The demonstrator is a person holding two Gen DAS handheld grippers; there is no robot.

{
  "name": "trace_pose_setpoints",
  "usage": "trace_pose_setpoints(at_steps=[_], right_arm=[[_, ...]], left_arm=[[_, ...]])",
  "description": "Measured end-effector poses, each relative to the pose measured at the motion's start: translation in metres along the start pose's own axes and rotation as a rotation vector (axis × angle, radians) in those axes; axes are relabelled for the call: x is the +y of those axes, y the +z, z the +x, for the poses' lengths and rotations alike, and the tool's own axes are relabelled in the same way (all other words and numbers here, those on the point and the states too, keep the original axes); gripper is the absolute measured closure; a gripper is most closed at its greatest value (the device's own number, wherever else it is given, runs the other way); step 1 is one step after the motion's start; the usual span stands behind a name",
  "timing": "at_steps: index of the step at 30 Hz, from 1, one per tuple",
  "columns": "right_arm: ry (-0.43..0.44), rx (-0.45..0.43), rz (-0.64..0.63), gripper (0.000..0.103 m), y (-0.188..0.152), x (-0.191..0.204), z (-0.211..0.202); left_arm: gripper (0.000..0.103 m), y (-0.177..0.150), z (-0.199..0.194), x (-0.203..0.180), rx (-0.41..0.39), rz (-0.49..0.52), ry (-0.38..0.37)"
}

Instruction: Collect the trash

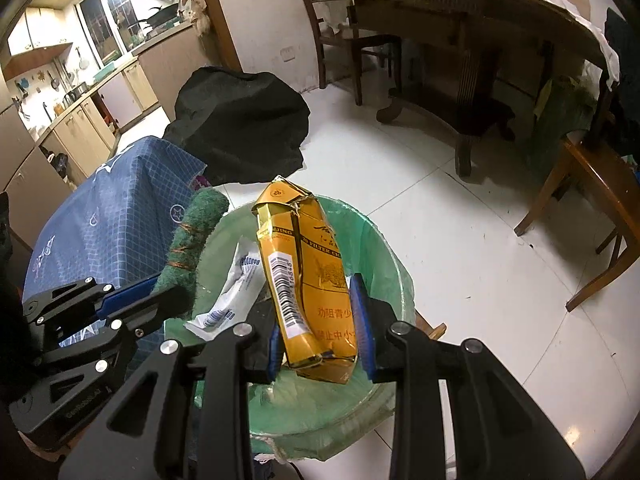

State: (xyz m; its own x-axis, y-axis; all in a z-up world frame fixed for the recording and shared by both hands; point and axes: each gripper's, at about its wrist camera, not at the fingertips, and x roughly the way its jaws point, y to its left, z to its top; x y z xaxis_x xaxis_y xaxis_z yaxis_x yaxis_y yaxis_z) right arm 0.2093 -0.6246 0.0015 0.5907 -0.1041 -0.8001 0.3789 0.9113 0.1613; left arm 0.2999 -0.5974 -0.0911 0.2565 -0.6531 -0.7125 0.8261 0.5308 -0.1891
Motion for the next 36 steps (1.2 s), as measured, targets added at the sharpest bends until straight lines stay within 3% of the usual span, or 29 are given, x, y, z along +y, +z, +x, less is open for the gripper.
trace_pose_setpoints(at_steps=[6,11,18,19,23,27,28,31,36], right_arm=[[-0.001,-0.003,0.001,0.075,0.001,0.0,0.001],[0.005,-0.011,0.013,0.068,0.0,-0.005,0.002],[0.01,-0.036,0.022,0.062,-0.002,-0.008,-0.004],[0.02,-0.053,0.021,0.059,-0.003,-0.006,-0.009],[0.017,-0.151,-0.007,0.033,-0.016,0.007,-0.042],[-0.009,-0.291,-0.058,0.006,-0.051,0.027,-0.095],[-0.017,-0.325,-0.066,0.006,-0.061,0.031,-0.108],[-0.059,-0.428,-0.098,0.006,-0.096,0.046,-0.146],[-0.058,-0.498,-0.092,0.006,-0.145,0.062,-0.178]], left_arm=[[0.087,-0.005,-0.001,0.004,0.004,0.011,-0.004],[0.064,-0.006,-0.008,0.003,0.005,0.007,0.02],[0.052,-0.011,-0.019,0.01,-0.009,-0.015,0.053],[0.047,-0.013,-0.024,0.01,-0.016,-0.014,0.058],[0.027,-0.021,-0.056,0.009,-0.065,-0.022,0.088],[0.011,-0.045,-0.11,0.009,-0.167,-0.037,0.13],[0.005,-0.052,-0.123,0.008,-0.193,-0.044,0.142],[0.005,-0.071,-0.157,0.008,-0.239,-0.072,0.179],[0.005,-0.105,-0.203,-0.001,-0.276,-0.108,0.22]])
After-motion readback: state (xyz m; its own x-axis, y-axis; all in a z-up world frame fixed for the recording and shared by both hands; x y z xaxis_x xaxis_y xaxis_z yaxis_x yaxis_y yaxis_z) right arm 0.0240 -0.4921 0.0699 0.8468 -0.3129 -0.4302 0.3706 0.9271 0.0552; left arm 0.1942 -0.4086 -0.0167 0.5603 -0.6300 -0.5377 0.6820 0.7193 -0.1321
